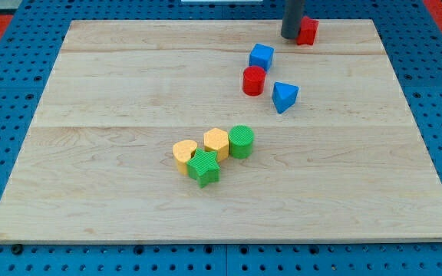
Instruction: Move the blue triangle to the right of the blue cube
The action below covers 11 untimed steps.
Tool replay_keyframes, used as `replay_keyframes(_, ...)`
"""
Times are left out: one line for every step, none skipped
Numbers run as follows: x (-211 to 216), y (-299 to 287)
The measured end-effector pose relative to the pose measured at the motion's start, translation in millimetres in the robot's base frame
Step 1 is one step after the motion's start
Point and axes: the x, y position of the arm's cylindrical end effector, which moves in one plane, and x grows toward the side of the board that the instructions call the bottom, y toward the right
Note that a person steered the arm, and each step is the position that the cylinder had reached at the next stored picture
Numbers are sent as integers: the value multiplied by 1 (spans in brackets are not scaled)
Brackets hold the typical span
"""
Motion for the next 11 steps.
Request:
replay_keyframes(24,8)
replay_keyframes(70,41)
replay_keyframes(142,23)
replay_keyframes(179,-33)
replay_keyframes(181,-100)
replay_keyframes(179,-105)
replay_keyframes(179,-101)
replay_keyframes(168,-87)
replay_keyframes(148,-55)
replay_keyframes(119,-33)
replay_keyframes(90,-31)
